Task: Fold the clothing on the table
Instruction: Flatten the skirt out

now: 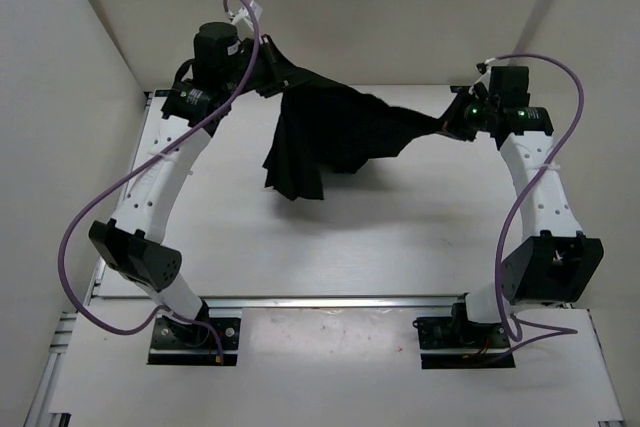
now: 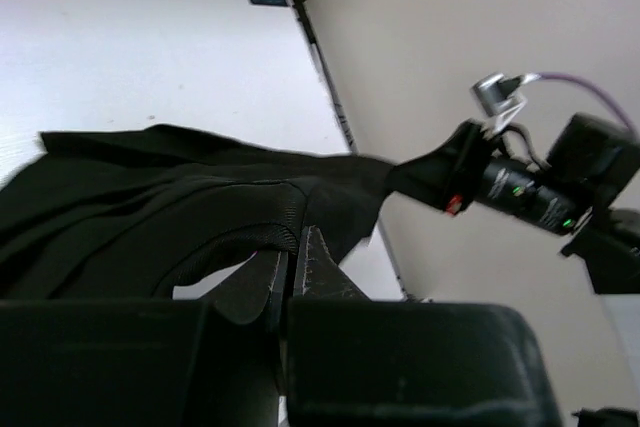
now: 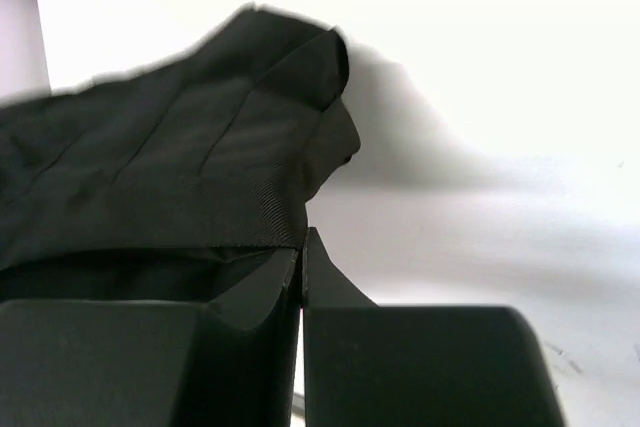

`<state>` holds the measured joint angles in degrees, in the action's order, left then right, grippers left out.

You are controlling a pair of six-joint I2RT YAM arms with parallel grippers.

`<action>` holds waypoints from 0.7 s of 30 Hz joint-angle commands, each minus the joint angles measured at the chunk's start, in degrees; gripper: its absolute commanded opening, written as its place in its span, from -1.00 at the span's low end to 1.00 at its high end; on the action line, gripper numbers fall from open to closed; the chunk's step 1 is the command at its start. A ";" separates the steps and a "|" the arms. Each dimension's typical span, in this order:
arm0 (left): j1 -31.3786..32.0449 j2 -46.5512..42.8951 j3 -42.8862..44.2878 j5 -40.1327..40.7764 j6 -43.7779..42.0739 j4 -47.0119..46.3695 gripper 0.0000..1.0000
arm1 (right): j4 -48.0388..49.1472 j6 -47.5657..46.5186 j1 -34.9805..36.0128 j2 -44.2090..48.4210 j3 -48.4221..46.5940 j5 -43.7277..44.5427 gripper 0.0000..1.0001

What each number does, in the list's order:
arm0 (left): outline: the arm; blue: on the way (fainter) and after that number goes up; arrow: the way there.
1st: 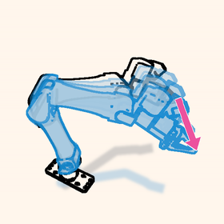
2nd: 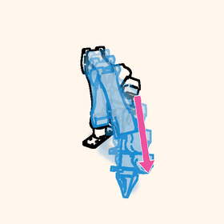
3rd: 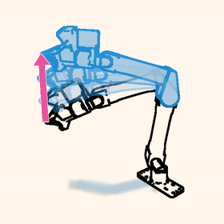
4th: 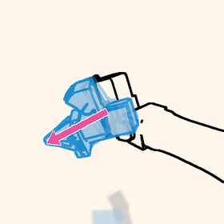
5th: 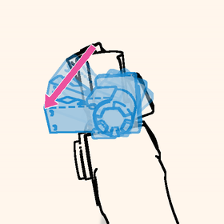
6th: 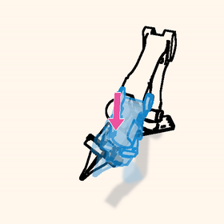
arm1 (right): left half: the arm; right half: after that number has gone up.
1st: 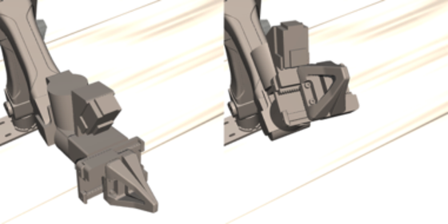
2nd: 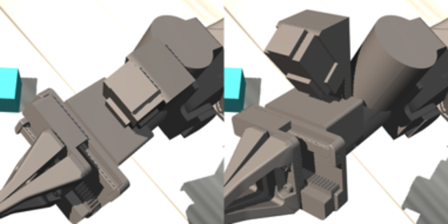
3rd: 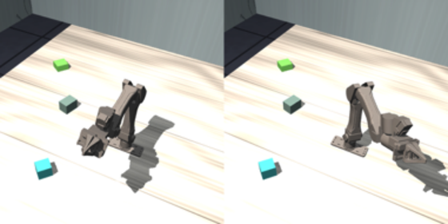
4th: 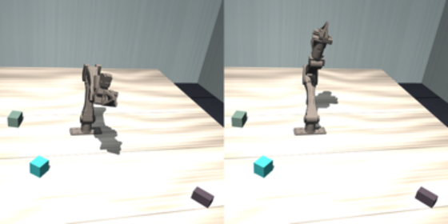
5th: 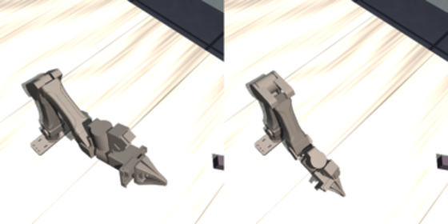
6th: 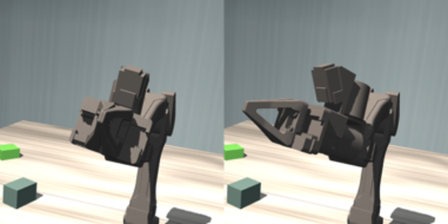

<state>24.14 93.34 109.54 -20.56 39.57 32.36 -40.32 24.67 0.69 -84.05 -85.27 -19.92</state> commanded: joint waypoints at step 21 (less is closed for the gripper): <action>-9.29 -19.85 -20.93 -28.67 12.90 -22.33 -1.00 | -10.48 -2.34 -0.42 1.16 -27.93 -3.28 -1.00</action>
<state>15.29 78.48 91.44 -46.83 48.93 16.32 -46.94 23.33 1.43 -84.99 -110.04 -21.41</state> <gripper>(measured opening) 0.079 0.004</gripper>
